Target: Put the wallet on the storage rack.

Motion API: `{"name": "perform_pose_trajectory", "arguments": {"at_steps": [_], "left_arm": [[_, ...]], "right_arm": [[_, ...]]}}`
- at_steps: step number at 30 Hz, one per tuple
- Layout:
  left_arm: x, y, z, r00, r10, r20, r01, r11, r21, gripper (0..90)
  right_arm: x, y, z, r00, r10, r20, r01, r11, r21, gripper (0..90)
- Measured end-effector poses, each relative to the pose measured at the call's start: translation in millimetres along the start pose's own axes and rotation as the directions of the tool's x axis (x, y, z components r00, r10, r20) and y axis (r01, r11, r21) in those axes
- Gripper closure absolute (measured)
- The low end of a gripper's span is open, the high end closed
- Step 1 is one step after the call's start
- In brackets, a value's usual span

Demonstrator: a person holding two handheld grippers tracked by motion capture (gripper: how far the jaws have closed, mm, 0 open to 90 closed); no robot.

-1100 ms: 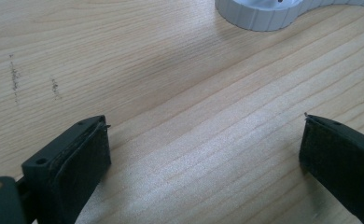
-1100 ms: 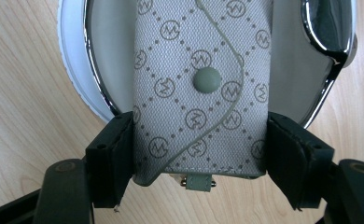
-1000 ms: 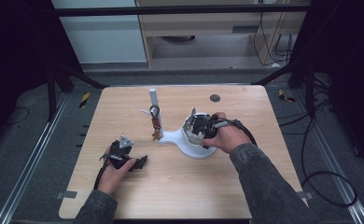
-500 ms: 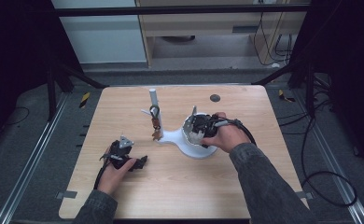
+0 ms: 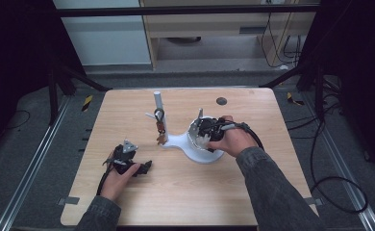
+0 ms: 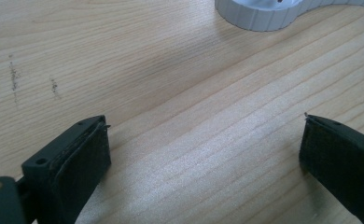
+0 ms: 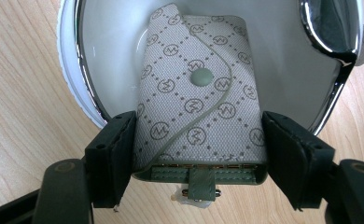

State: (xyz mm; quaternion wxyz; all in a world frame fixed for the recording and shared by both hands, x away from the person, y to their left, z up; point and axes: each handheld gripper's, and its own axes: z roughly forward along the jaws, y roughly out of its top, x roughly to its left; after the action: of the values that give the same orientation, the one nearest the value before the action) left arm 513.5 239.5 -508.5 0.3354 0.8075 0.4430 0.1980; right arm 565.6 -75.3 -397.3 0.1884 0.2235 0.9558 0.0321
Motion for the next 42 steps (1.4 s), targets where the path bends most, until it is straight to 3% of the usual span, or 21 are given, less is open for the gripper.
{"name": "perform_pose_trajectory", "arguments": {"at_steps": [42], "left_arm": [[-0.2, 0.2, 0.2, 1.0, 0.0, 0.0, 0.0, 1.0, 0.0, 1.1]], "right_arm": [[-1.3, -2.4, -6.2, 0.9997, 0.024, 0.001, -0.024, 0.999, -0.024, 24.4]]}}
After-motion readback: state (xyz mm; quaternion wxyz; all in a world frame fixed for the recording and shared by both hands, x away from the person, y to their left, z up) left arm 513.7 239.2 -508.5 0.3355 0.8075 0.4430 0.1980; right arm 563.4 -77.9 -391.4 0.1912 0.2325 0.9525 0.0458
